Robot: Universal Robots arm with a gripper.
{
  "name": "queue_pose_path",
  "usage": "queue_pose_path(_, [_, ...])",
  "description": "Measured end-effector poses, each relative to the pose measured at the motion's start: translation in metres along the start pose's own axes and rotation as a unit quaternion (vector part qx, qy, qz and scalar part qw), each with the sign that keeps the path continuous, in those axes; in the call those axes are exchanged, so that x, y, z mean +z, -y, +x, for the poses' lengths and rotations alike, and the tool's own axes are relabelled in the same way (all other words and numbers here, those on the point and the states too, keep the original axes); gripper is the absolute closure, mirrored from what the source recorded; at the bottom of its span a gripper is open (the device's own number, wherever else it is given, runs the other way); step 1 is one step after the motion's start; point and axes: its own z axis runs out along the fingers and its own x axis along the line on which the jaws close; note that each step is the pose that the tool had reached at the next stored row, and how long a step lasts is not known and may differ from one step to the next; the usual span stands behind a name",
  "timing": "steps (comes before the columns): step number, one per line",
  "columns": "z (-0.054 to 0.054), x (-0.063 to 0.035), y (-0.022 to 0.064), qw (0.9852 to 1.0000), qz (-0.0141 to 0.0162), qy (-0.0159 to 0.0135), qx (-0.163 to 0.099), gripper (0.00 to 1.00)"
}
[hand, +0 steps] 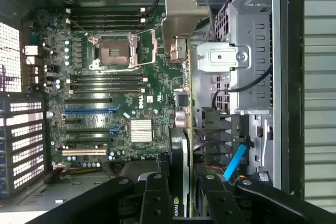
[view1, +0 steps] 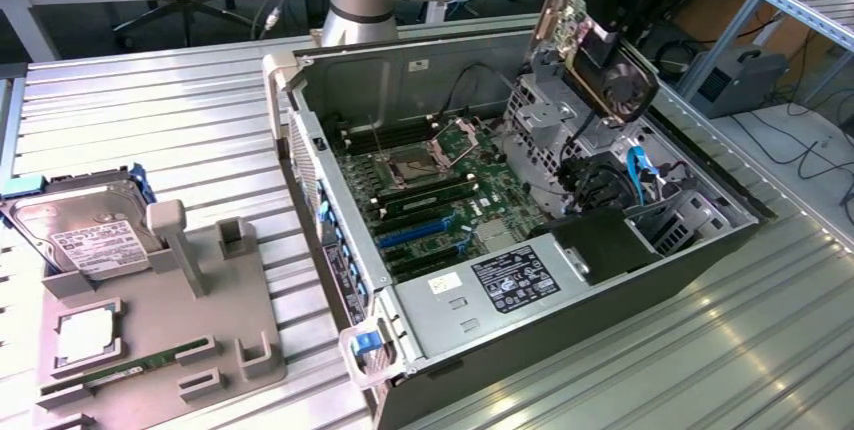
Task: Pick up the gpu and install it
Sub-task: 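Pick up the gpu and move the gpu toward the slot, then insert the gpu into the slot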
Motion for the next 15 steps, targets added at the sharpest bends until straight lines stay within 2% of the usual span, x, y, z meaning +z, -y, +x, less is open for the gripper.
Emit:
queue_pose_path(4, [0.000,0.0007,-0.0146,1.0000,0.0001,0.0000,0.000,0.73])
queue_pose_path(6, [0.000,0.0027,-0.0183,1.0000,-0.0001,0.0000,0.000,0.73])
queue_pose_path(11, [0.001,0.0110,-0.0191,1.0000,-0.0001,0.0000,0.000,0.73])
queue_pose_path(15, [0.001,0.0110,-0.0191,1.0000,0.0000,0.0000,0.000,0.73])
